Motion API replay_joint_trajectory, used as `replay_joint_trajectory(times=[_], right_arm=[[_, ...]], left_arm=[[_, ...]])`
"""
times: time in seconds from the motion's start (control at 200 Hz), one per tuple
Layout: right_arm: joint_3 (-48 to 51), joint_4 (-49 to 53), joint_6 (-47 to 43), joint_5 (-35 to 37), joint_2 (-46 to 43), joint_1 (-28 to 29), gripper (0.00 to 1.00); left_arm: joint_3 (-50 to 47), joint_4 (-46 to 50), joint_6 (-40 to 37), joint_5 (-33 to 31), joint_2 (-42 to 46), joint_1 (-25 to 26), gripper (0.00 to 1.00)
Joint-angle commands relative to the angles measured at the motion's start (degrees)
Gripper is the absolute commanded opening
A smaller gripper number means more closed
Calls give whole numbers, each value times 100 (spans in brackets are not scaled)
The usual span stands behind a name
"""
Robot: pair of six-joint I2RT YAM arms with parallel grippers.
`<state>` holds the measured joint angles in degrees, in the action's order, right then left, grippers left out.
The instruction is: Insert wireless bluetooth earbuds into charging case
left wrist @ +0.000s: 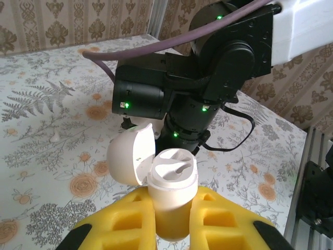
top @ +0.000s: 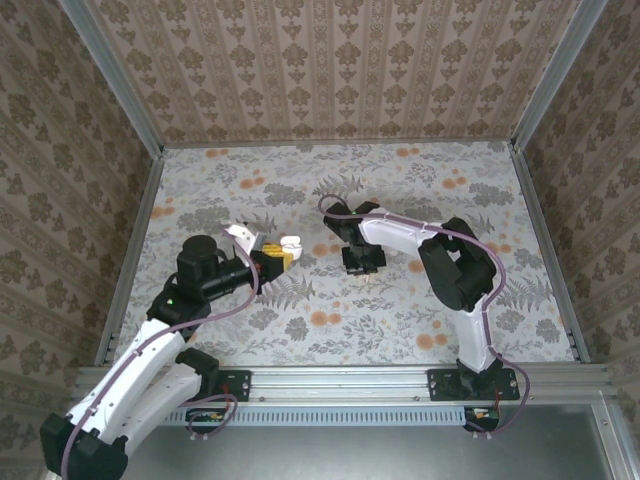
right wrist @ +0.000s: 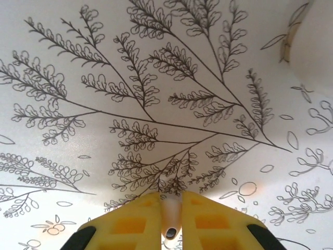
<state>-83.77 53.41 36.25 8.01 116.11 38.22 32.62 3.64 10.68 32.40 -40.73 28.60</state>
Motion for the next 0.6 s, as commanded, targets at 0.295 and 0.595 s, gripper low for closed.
replay_joint_trajectory(times=[0.295,0.595], right_arm=[[381,-270,148,622,-1830,238,6],[1002,-1690,-127,912,-3472,652,7]], left_arm=[[-215,-845,107,-437,83,272,0],[-257,-1331,101,-808,-113,621,0]])
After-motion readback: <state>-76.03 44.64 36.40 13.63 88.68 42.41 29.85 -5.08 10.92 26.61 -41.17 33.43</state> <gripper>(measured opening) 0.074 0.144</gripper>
